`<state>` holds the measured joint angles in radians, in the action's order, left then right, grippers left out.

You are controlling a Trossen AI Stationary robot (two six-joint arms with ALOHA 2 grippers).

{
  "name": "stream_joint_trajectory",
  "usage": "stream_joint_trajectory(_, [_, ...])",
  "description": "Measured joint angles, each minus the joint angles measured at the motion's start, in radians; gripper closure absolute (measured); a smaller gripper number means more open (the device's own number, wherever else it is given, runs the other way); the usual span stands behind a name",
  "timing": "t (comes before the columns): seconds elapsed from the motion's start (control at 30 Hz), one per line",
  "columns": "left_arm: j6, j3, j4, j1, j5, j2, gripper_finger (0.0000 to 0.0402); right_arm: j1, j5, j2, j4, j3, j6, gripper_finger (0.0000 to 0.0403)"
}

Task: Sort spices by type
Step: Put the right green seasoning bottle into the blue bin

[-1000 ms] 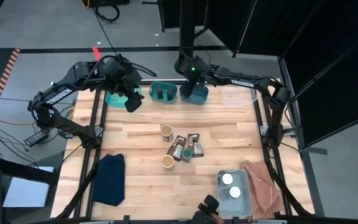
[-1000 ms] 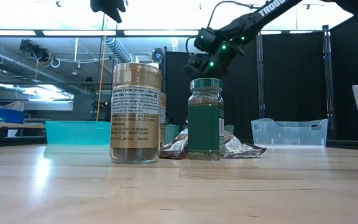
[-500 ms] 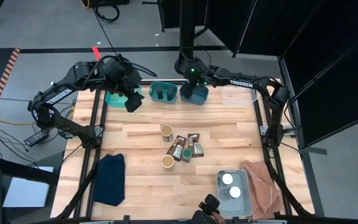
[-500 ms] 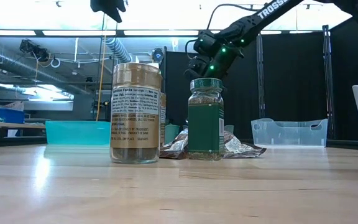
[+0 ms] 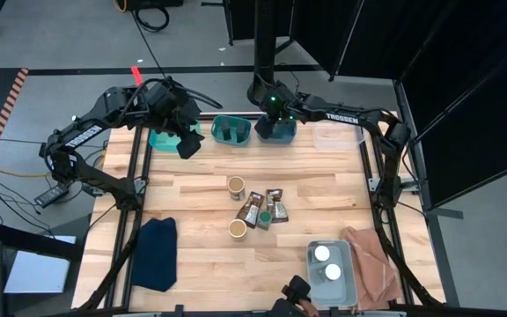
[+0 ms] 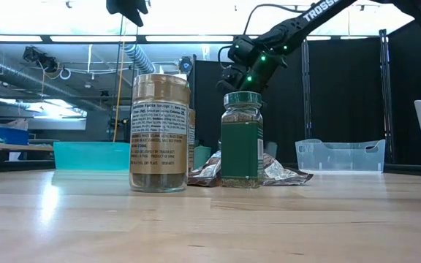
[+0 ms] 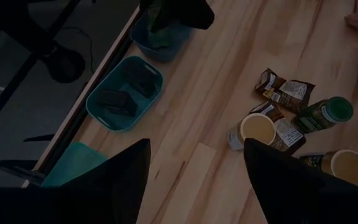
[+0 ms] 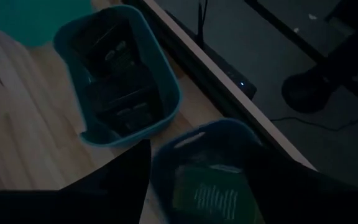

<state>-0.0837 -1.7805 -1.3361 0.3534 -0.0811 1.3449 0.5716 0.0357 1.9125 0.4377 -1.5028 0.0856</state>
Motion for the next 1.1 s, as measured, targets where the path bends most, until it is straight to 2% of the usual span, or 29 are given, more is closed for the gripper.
stream_joint_trajectory(0.37, [0.0, 0.0, 0.0, 0.0, -0.001, 0.0, 0.0138, -0.003, 0.0, -0.034, -0.008, 0.0, -0.01, 0.0154])
stream_joint_trajectory(0.6, [0.001, 0.0, -0.001, 0.0, -0.001, 0.0, 0.0138, -0.005, -0.001, -0.037, 0.165, 0.0, -0.099, 0.0154])
stream_joint_trajectory(0.73, [0.001, 0.0, -0.001, 0.0, -0.001, 0.0, 0.0138, -0.001, -0.005, -0.004, 0.245, 0.001, -0.081, 0.015])
stream_joint_trajectory(1.1, [0.004, 0.0, 0.0, 0.0, -0.001, 0.0, 0.0138, 0.041, 0.033, 0.0, 0.312, 0.0, 0.035, 0.0128])
